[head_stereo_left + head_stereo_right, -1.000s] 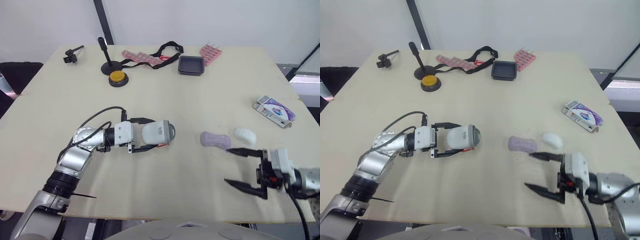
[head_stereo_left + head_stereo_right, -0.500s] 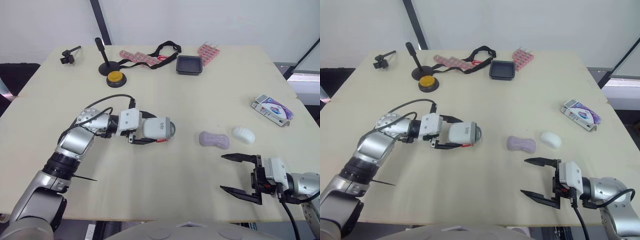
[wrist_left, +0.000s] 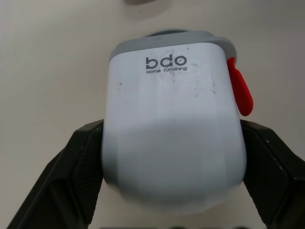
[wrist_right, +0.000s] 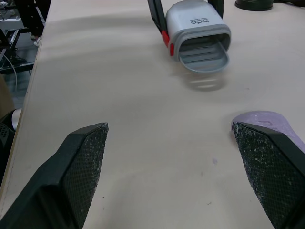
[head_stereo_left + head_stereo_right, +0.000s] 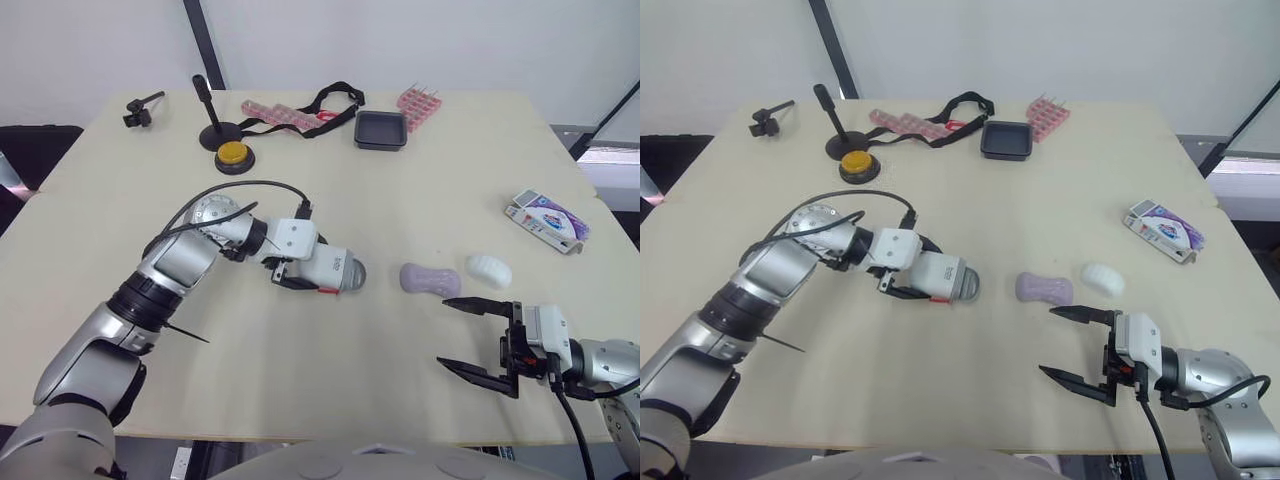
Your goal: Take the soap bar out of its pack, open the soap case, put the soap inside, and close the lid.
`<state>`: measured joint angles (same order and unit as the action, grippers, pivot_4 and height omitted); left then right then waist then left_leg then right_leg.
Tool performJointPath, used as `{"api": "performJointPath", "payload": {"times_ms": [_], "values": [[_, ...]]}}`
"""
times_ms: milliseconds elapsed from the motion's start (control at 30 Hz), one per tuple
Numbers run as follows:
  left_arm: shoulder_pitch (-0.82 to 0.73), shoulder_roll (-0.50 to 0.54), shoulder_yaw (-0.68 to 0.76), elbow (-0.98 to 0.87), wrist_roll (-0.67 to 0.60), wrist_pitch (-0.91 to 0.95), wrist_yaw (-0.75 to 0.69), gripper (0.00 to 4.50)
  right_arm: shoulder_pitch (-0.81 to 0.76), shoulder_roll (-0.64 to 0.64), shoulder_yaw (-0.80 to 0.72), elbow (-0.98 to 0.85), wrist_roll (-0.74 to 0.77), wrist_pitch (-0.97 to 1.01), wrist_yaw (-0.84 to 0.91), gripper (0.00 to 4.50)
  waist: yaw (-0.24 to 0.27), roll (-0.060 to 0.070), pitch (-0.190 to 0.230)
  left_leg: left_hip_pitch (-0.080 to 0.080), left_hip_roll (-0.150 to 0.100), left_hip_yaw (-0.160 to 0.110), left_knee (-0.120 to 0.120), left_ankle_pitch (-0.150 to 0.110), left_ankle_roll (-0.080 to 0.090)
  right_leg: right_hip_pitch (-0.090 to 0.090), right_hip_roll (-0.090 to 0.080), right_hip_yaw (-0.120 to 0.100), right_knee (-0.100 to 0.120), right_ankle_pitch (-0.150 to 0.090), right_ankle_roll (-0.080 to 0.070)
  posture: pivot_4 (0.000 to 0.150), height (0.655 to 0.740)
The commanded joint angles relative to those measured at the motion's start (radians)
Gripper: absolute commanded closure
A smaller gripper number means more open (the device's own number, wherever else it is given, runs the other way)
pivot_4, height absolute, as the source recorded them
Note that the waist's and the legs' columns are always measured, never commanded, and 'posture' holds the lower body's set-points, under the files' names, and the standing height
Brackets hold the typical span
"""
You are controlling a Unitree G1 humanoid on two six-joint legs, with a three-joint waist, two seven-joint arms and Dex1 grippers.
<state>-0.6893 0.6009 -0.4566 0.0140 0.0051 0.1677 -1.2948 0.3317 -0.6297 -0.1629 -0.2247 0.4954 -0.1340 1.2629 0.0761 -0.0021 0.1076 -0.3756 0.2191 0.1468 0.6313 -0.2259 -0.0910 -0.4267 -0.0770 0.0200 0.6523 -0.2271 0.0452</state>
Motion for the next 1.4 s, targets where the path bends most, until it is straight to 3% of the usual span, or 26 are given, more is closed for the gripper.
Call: {"api": "performJointPath", "payload": {"times_ms": [33, 333, 600, 967, 1400], "values": [[-0.039, -0.016, -0.014, -0.05, 0.025, 0.051, 0.003, 0.81, 0.0, -0.008, -0.005, -0.026, 0.018, -0.005, -0.002, 0.01, 0.001, 0.0, 0.0, 0.0, 0.0, 0.0, 0.0, 0.0, 0.0, 0.0, 0.0, 0.0, 0.0, 0.0, 0.0, 0.15, 0.7291], [-0.045, -0.007, -0.02, -0.055, 0.05, 0.102, 0.006, 0.81, 0.009, 0.011, -0.012, -0.013, 0.018, -0.01, -0.033, 0.01, -0.001, 0.0, 0.0, -0.001, 0.0, 0.0, 0.0, 0.0, 0.0, 0.0, 0.0, 0.0, 0.0, 0.0, 0.0, 0.15, 0.7291], [-0.053, 0.001, -0.012, -0.039, 0.069, 0.119, 0.022, 0.81, 0.044, 0.074, -0.016, -0.029, -0.014, -0.003, -0.167, 0.01, 0.002, 0.0, 0.0, -0.001, 0.0, 0.0, 0.0, 0.0, 0.0, 0.0, 0.0, 0.0, -0.001, 0.0, 0.0, 0.15, 0.7291], [-0.019, 0.086, 0.044, -0.01, -0.007, 0.015, -0.06, 0.81, 0.148, 0.108, 0.001, -0.043, -0.02, -0.067, -0.184, 0.01, 0.0, 0.0, 0.0, -0.001, 0.0, 0.0, -0.004, 0.0, 0.0, 0.0, 0.0, 0.0, -0.003, 0.0, 0.0, 0.15, 0.7291], [0.034, 0.076, 0.059, 0.115, -0.004, -0.076, -0.04, 0.81, 0.17, 0.086, 0.034, -0.165, -0.023, -0.022, -0.24, 0.01, -0.002, 0.0, 0.001, 0.0, 0.0, 0.0, -0.004, 0.0, -0.001, 0.002, 0.0, 0.0, -0.004, 0.0, 0.0, 0.15, 0.7291]]}}
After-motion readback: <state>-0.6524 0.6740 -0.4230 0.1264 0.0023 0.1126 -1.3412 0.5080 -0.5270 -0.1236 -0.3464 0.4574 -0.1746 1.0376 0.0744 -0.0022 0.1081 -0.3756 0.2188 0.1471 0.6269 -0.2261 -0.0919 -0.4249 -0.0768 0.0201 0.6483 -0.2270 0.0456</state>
